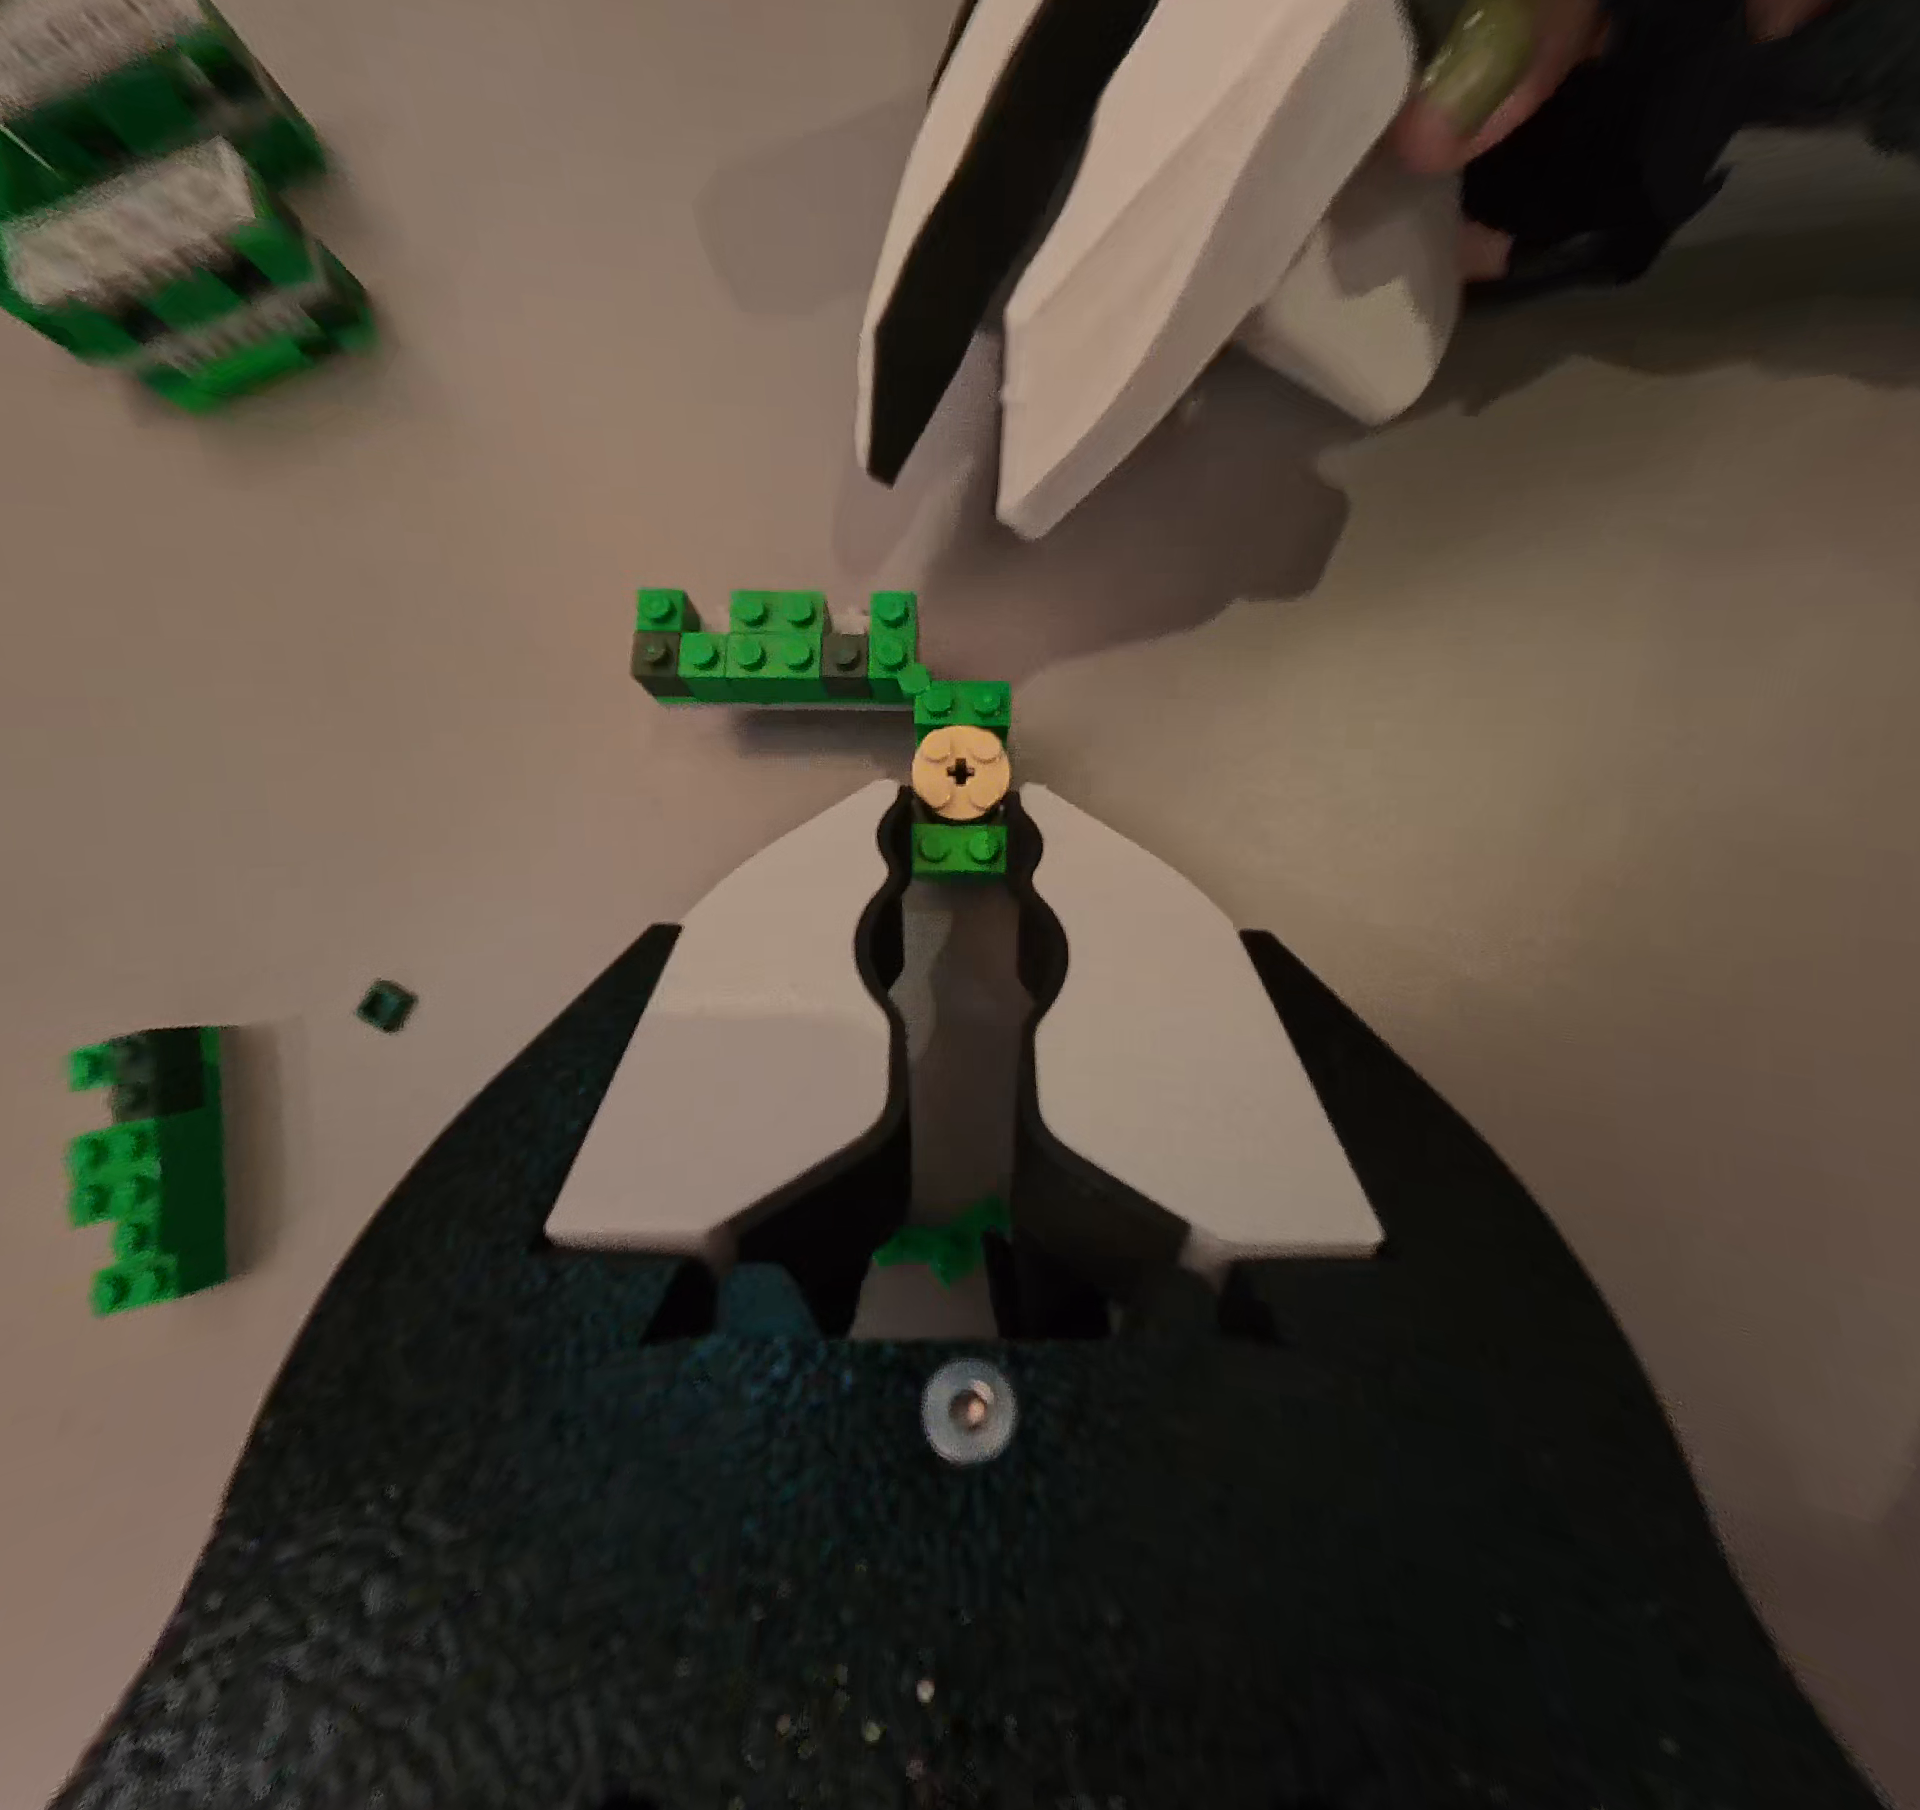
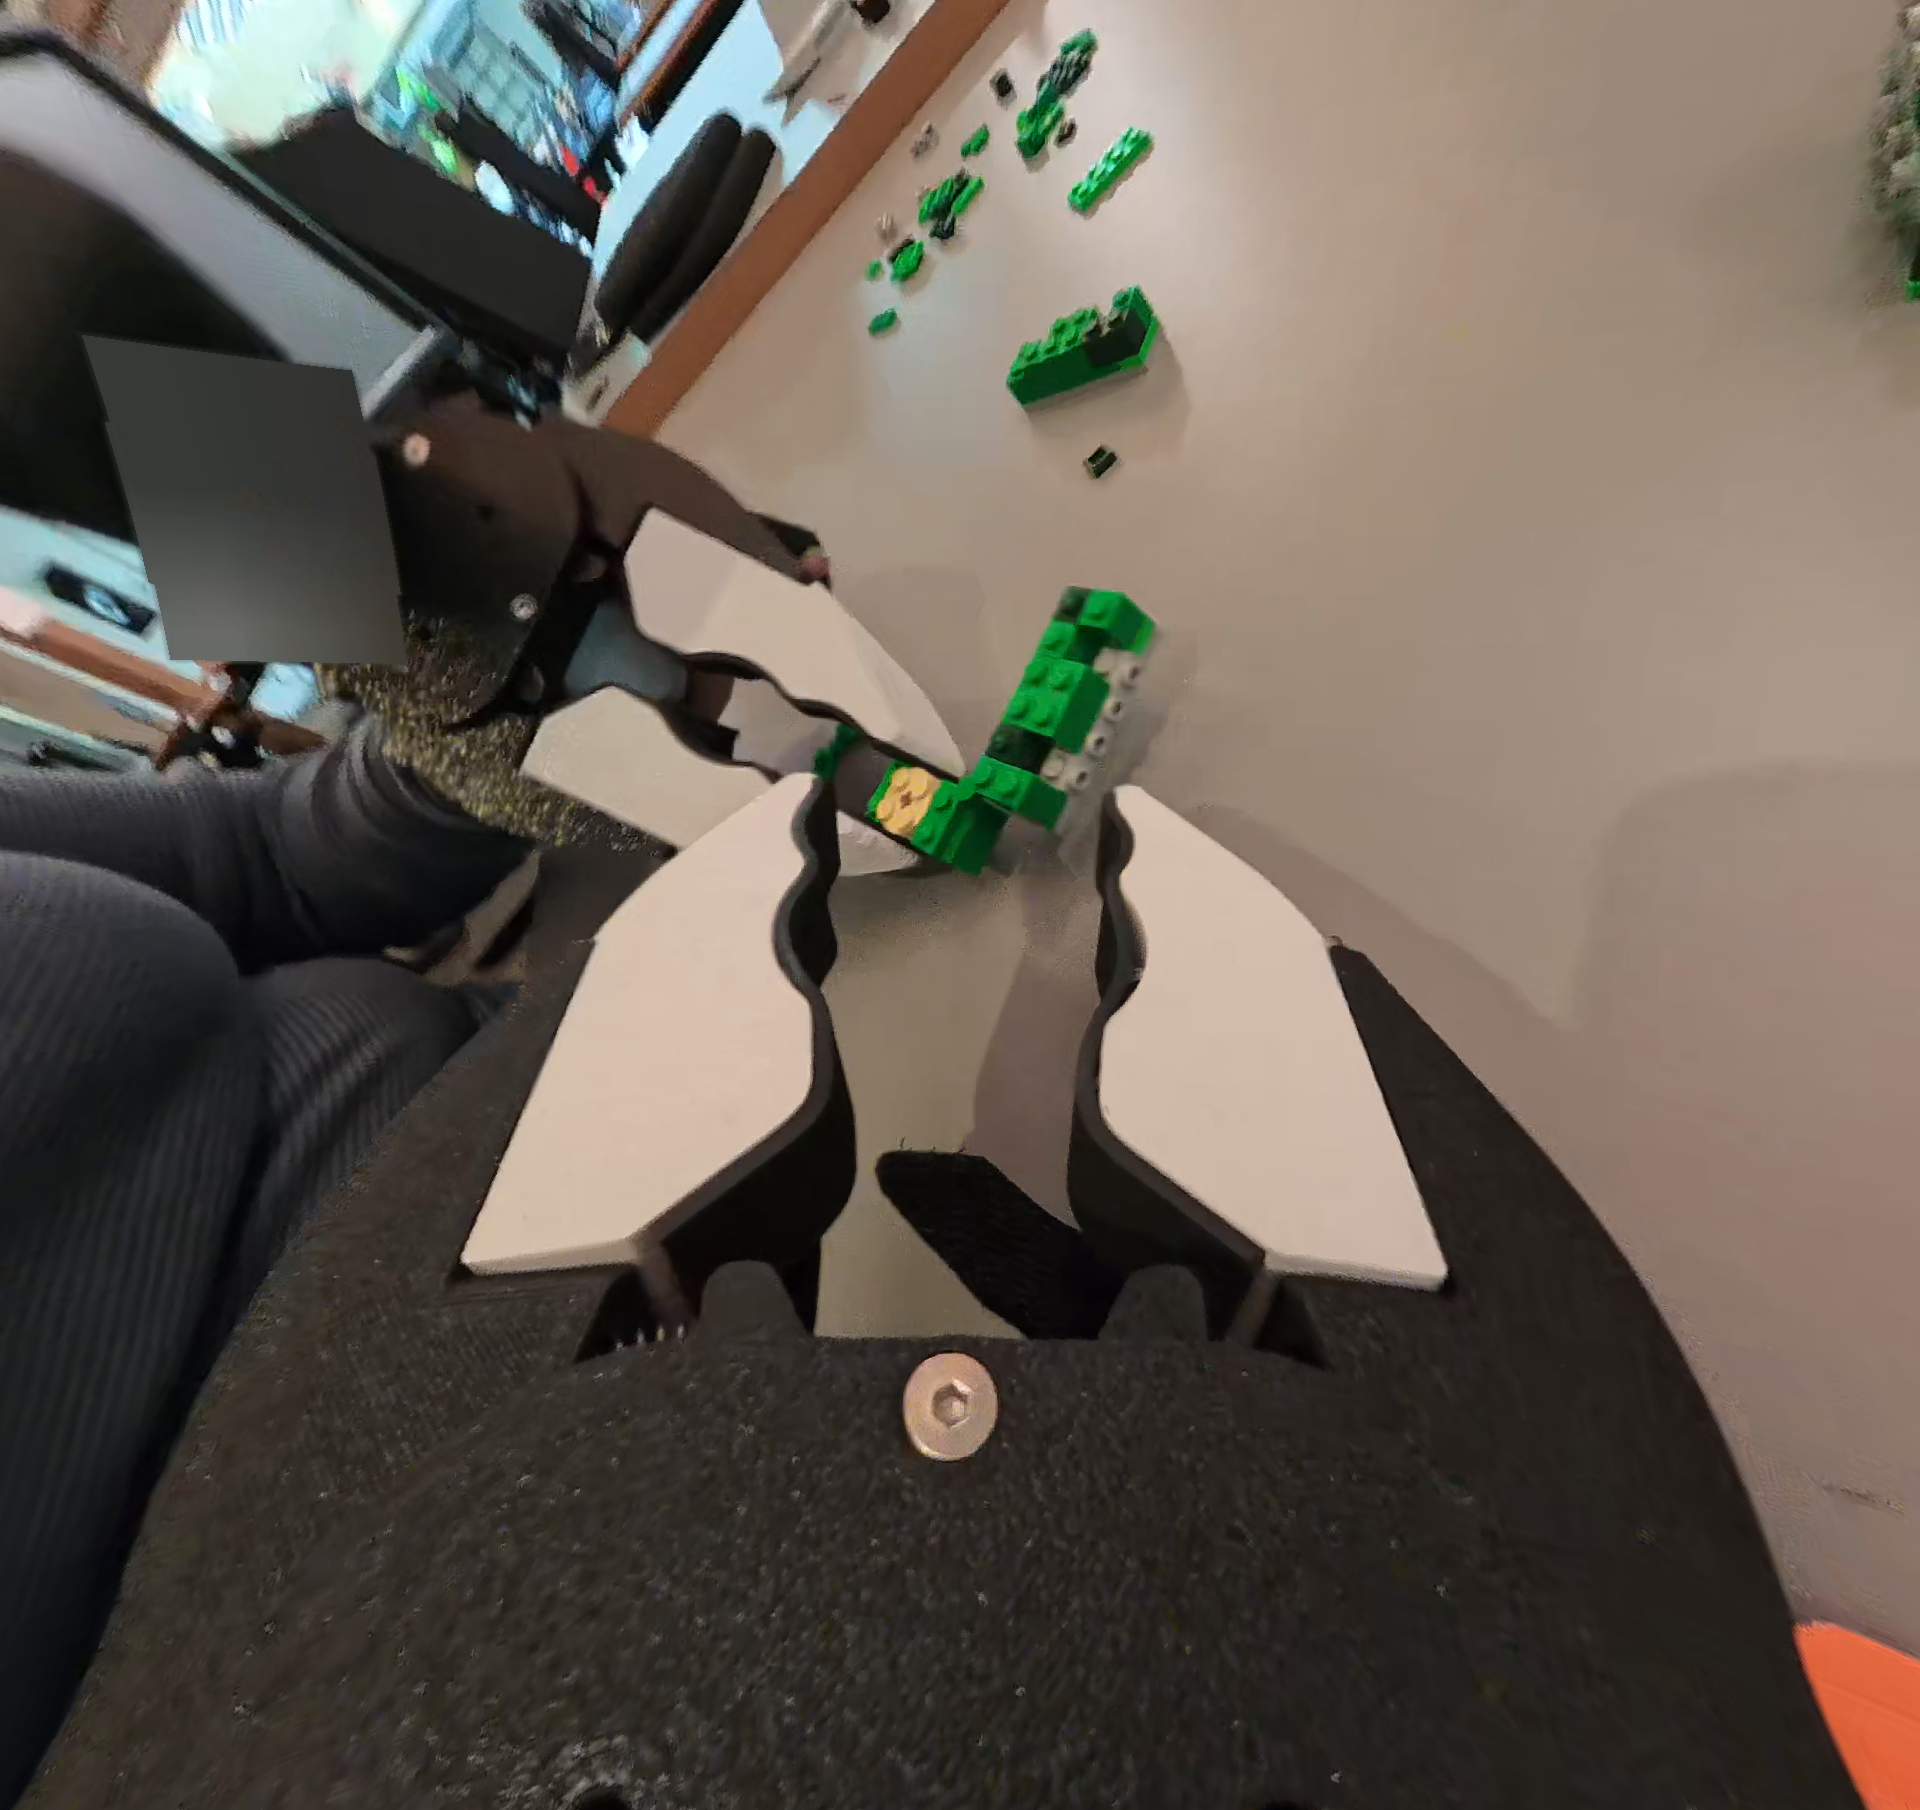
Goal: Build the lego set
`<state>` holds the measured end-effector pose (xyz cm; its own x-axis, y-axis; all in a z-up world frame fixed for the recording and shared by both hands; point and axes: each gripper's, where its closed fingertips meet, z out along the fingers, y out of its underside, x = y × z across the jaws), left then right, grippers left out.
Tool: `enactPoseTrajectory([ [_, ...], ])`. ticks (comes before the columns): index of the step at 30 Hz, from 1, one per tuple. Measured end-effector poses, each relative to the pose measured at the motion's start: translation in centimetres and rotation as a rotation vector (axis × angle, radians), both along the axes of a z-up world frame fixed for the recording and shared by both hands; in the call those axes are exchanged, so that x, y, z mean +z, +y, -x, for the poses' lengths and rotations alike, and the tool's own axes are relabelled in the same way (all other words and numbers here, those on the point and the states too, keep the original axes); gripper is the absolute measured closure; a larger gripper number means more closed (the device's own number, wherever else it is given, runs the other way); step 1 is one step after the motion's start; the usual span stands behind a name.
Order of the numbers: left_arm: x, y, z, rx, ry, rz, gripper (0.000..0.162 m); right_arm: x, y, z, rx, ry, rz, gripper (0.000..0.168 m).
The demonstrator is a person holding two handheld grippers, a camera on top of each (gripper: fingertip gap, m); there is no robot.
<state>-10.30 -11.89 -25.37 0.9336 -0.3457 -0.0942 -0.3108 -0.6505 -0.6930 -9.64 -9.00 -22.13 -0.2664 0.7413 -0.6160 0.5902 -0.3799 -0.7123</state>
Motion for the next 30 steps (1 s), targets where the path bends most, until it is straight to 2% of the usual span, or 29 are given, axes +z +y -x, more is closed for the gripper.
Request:
enactPoseTrajectory([
  [1,0.8,0.3,0.0,-0.002,0.015,-0.054,0.146,0.2,0.1,0.2,-0.017,0.006,0.036,0.118],
  [4,3.2,0.7,-0.3,-0.028,0.063,-0.198,0.146,1.2,-0.8,0.2,0.010,0.021,0.167,0.116],
  [8,4.8,0.8,-1.0,-0.089,0.099,-0.285,0.146,1.7,-1.8,0.1,0.061,0.034,0.245,0.124],
  [16,4.9,0.8,-1.5,-0.125,0.162,-0.293,0.146,2.1,-2.6,0.2,0.087,0.045,0.268,0.134],
  [20,4.9,0.9,-1.3,-0.125,0.195,-0.289,0.146,2.4,-2.8,0.2,0.093,0.059,0.275,0.145],
  [23,5.0,0.9,-1.3,-0.106,0.160,-0.292,0.145,2.6,-2.8,0.2,0.094,0.065,0.277,0.146],
  [25,5.5,0.8,-1.1,-0.090,0.114,-0.297,0.133,2.4,-2.5,0.3,0.076,0.071,0.255,0.148],
  [27,6.2,0.2,-0.4,-0.088,0.069,-0.298,0.128,2.6,-2.2,0.3,0.063,0.089,0.254,0.148],
  [30,6.9,-1.2,1.9,-0.086,0.027,-0.282,0.131,3.0,-1.6,0.4,0.034,0.119,0.249,0.148],
])
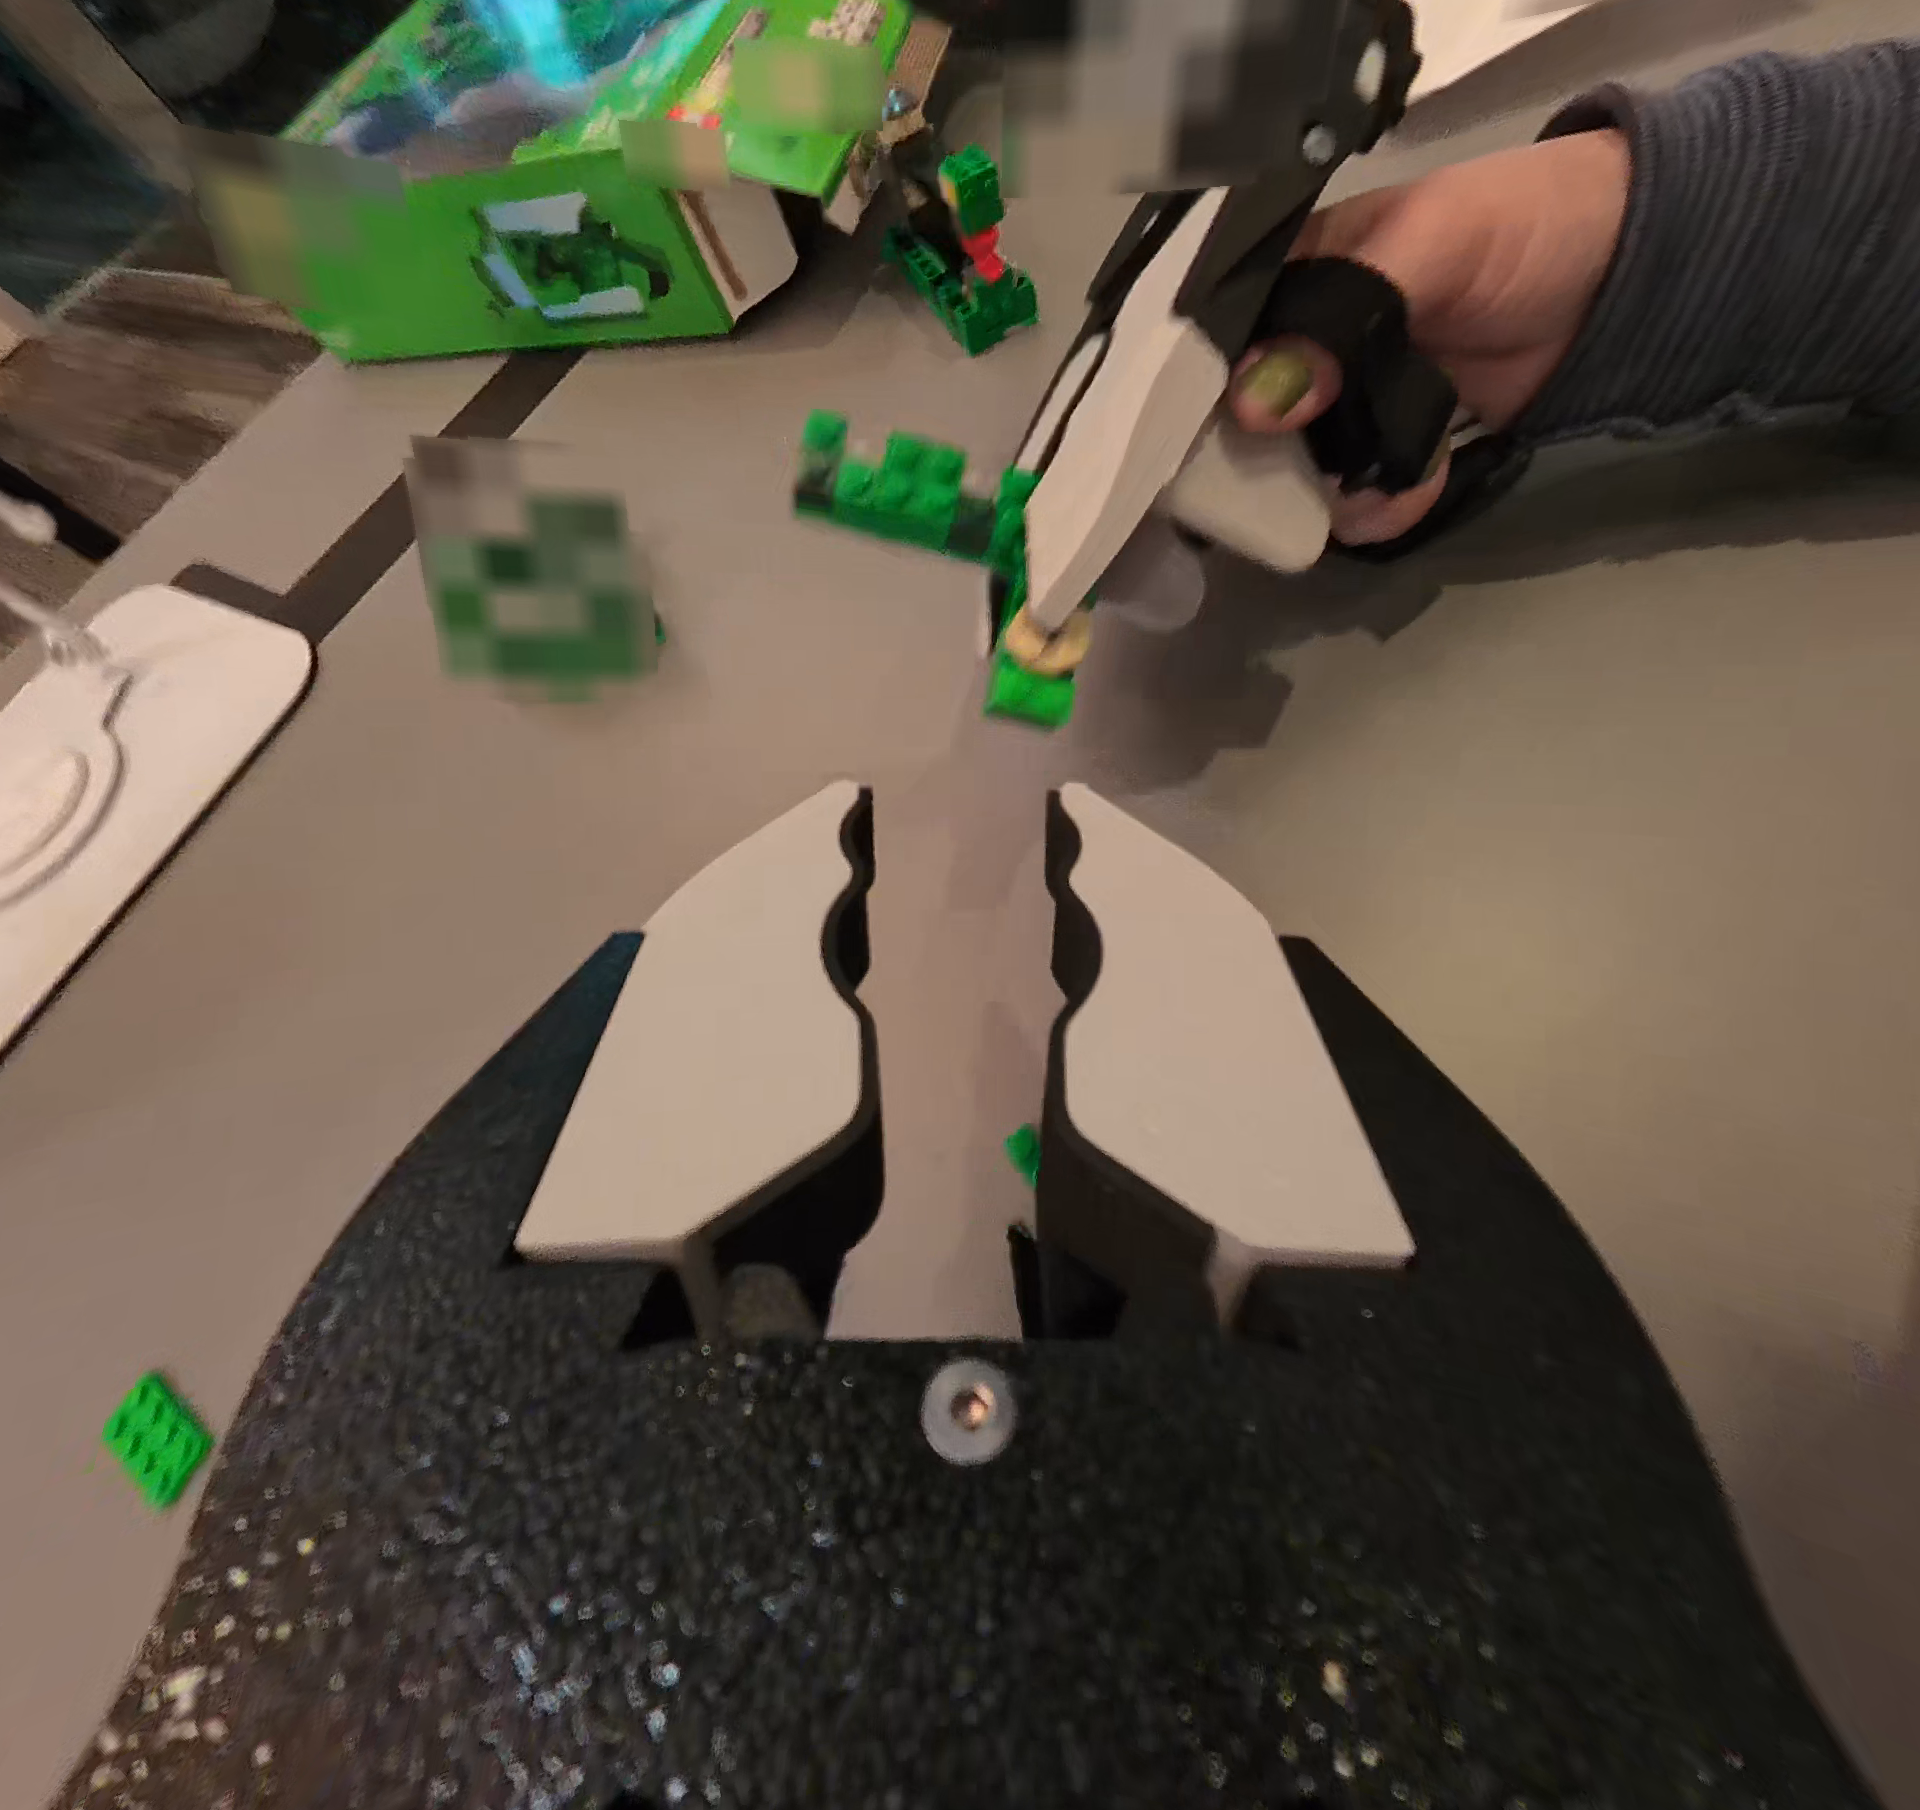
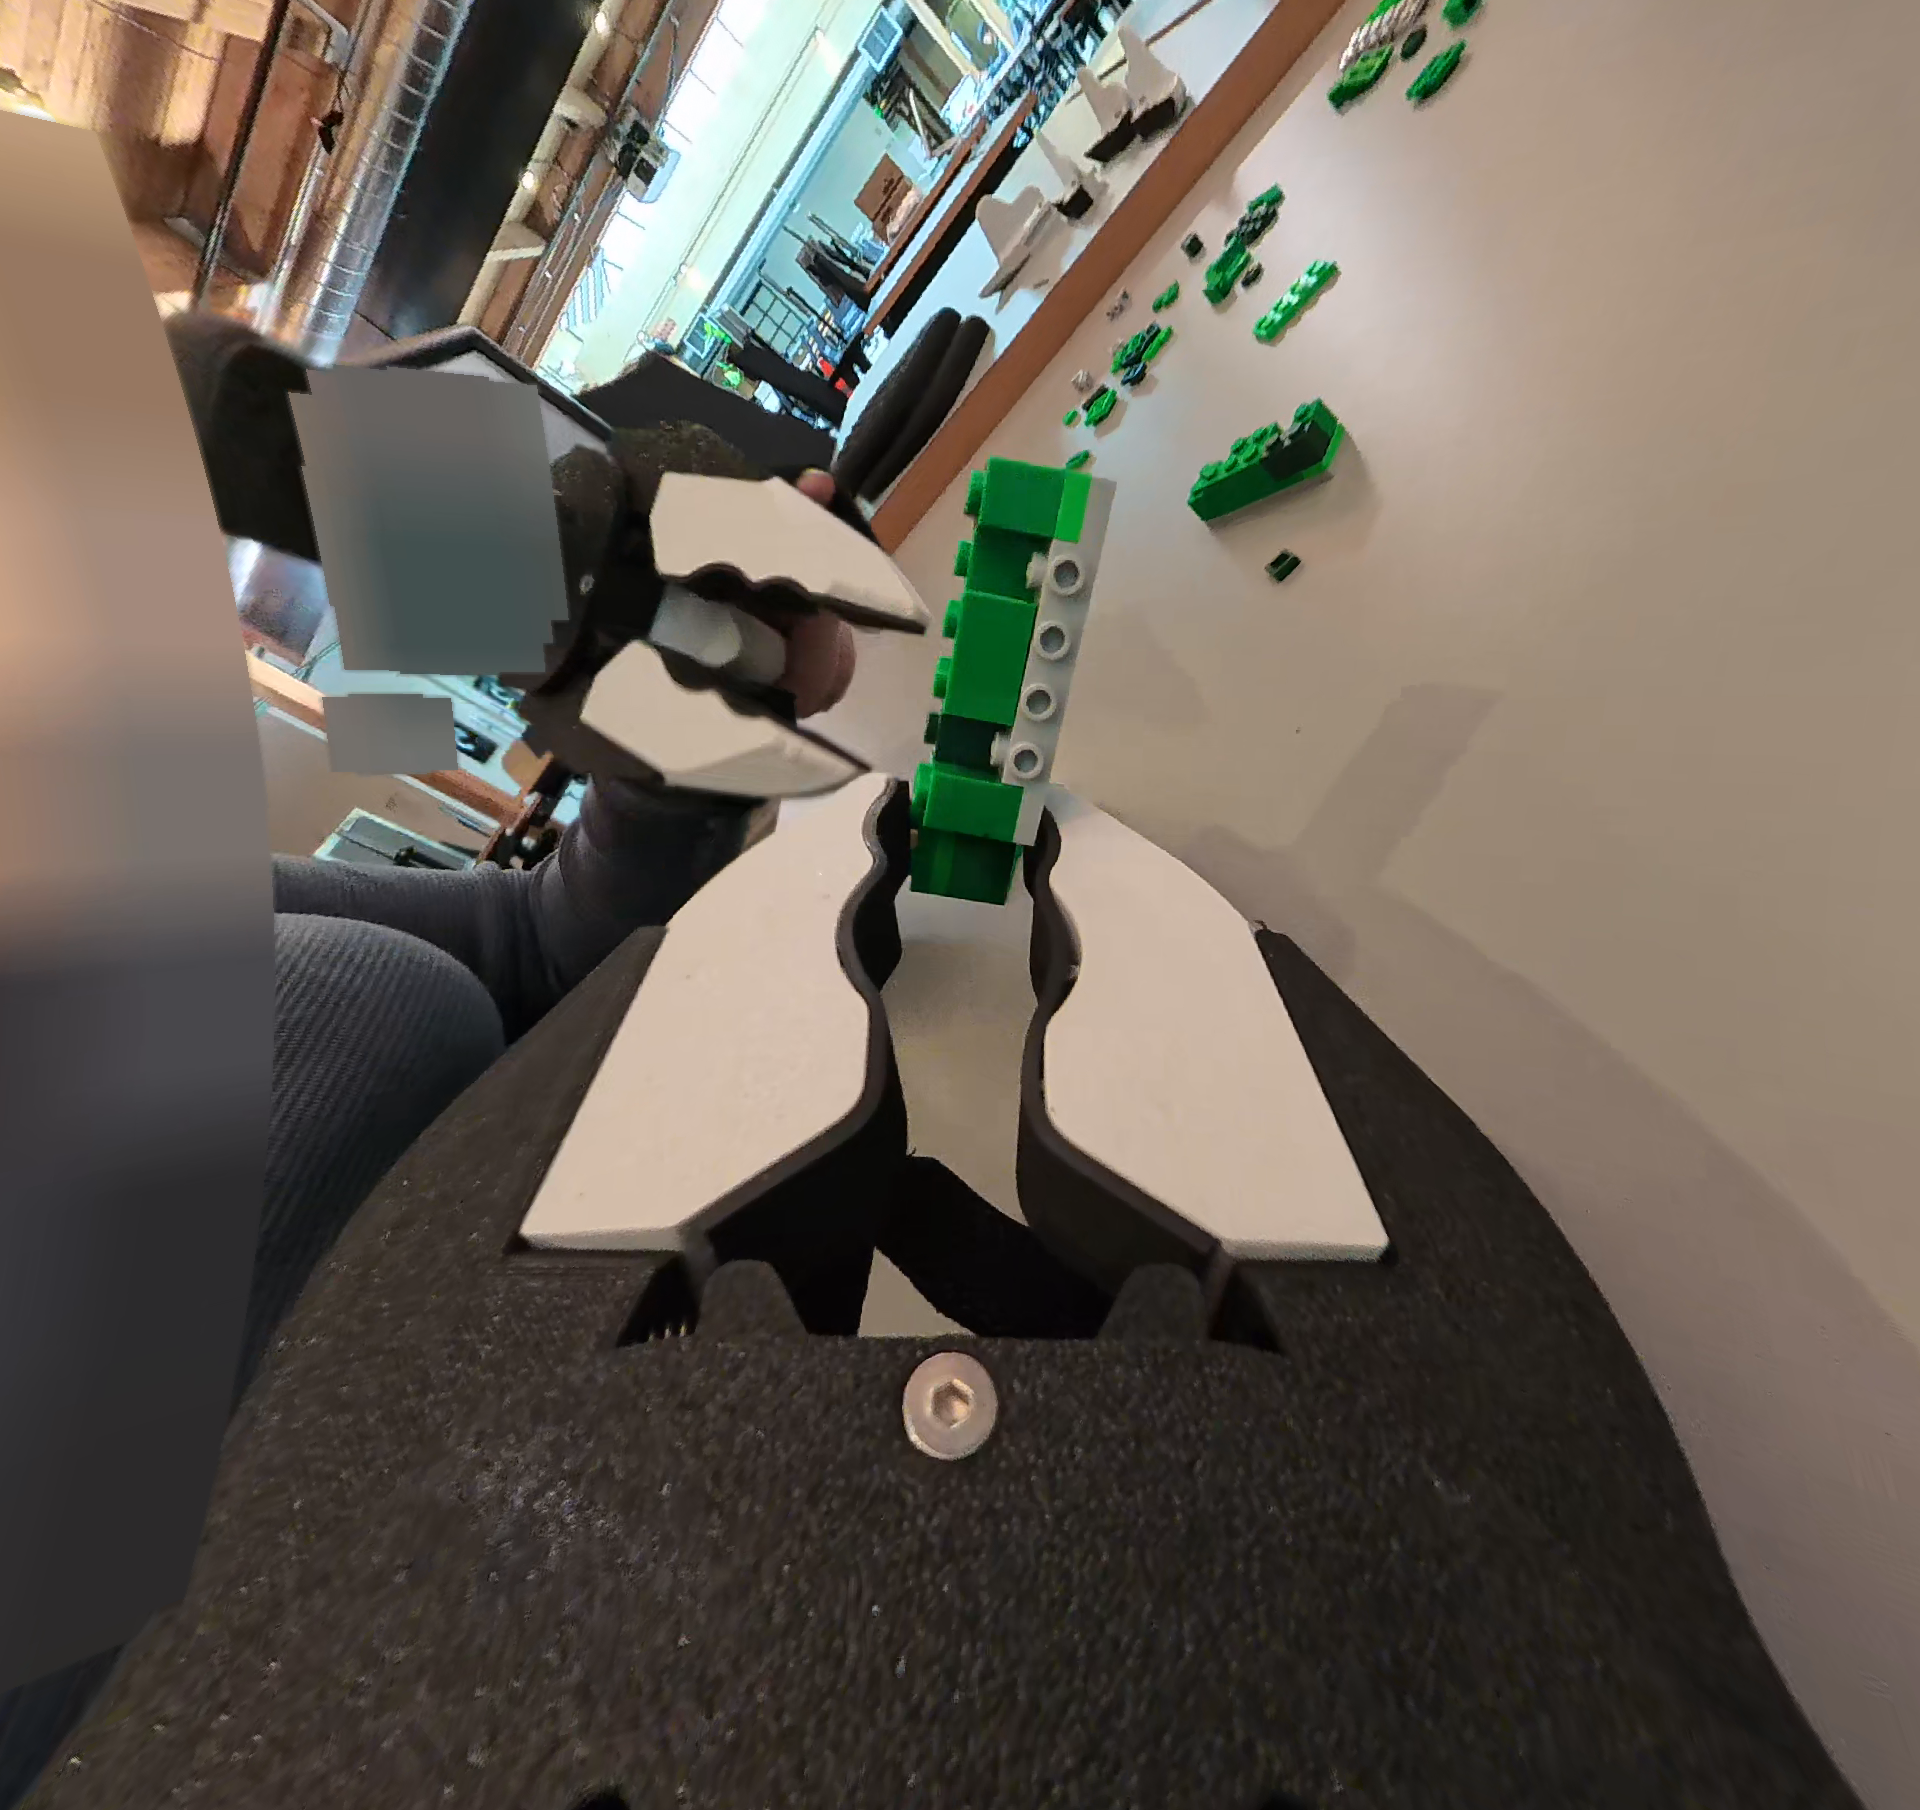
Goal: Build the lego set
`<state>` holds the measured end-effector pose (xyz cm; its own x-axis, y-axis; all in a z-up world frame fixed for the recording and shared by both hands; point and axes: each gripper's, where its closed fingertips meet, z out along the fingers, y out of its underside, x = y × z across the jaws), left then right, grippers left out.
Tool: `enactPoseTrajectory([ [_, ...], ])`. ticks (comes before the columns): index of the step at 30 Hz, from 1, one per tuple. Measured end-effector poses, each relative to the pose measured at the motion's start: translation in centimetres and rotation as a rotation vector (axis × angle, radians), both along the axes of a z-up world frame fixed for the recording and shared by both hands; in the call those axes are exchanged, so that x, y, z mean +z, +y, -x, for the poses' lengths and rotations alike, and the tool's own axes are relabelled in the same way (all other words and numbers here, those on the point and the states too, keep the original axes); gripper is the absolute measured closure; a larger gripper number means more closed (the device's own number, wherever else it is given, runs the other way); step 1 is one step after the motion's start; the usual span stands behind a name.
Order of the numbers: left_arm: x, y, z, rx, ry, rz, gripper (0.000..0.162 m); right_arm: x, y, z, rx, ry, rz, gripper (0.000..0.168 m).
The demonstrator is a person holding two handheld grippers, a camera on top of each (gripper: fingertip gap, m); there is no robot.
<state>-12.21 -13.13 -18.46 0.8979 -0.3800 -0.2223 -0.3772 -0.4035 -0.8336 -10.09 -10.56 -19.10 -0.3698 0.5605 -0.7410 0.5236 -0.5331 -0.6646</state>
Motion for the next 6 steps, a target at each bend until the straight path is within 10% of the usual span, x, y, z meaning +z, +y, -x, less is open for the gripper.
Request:
enactPoseTrajectory([
  [6,-4.3,-5.0,2.0,-0.071,-0.115,0.386,0.129,0.6,0.2,0.2,-0.010,0.067,0.038,0.148],
])
